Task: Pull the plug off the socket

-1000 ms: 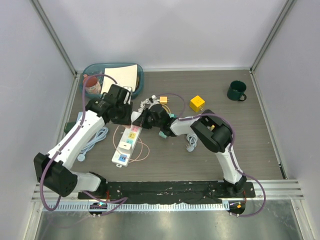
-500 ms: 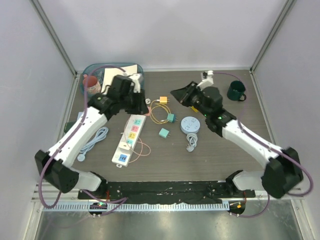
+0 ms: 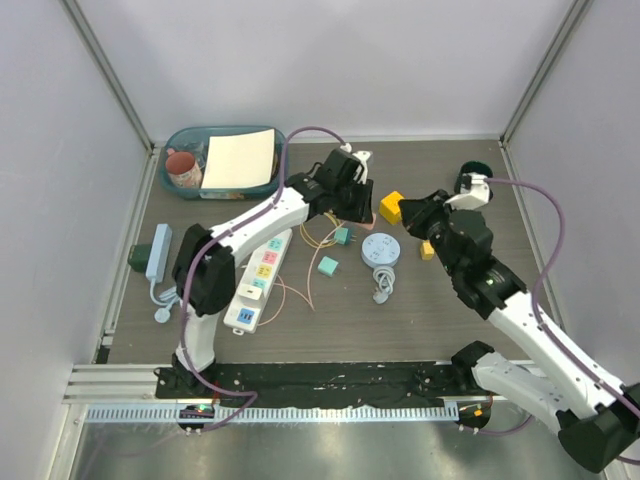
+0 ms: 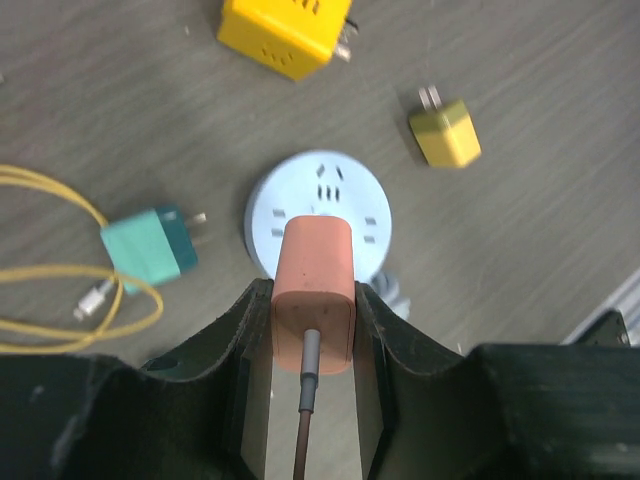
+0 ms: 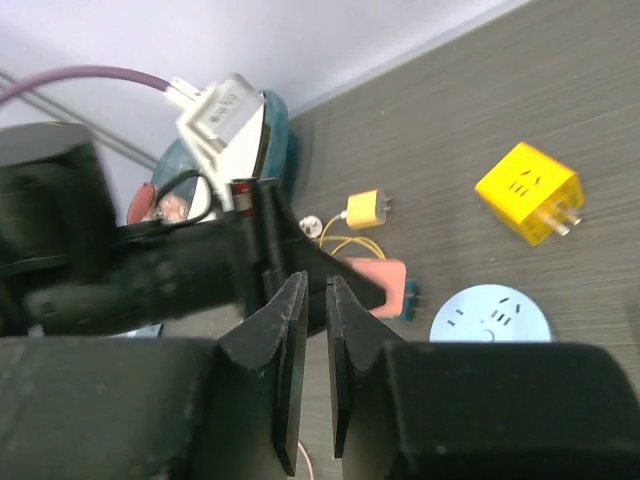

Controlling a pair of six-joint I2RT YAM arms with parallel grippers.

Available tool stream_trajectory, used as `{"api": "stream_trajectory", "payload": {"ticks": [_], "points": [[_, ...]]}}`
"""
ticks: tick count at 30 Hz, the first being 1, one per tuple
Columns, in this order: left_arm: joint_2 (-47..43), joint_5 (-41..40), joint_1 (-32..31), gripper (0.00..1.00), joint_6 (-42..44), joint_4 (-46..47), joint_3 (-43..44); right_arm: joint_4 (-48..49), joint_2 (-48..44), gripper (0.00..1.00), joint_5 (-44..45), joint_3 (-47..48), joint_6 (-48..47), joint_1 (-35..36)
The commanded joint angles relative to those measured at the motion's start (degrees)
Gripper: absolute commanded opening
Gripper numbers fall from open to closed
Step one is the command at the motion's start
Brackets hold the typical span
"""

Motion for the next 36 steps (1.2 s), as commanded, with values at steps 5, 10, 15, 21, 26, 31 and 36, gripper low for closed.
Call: {"api": "stream_trajectory", "payload": {"ticks": [5,10,15,21,26,31,36], "points": [[10.0,-6.2,1.2,0.02,-1.5,17.3,5.7,-3.1,-9.3,0.21,9.9,-0.6,-4.5,-0.2],[16.5,-7.9,2.4,0.08,-2.3,17.3,11.3,-3.2,-8.7,0.22,9.6,-0.1,-4.6,-0.1],[17.3,-9.1,3.0,0.4,-2.4,14.6,11.1,-3.4,-6.5,0.22,8.5,1.0,-5.9,-0.1],[13.5,-12.0,3.1,0.81,-1.2,7.6,13.2,-3.8,-6.2,0.23,7.4,2.0,-6.0,-0.1],[5.4,-21.4,3.2,0.86,-1.9,-2.8,16.8,-4.6,-4.2,0.23,3.7,2.6,-5.3,0.0],[-8.4,-31.5,4.3,0.88,-3.8,-5.7,7.3,-3.1,-1.8,0.36,-2.8,2.4,-3.9,-0.1],[-24.3,-41.1,7.0,0.88,-6.5,-14.7,-8.1,-1.8,8.3,0.53,-14.6,5.5,-5.9,0.7]]}}
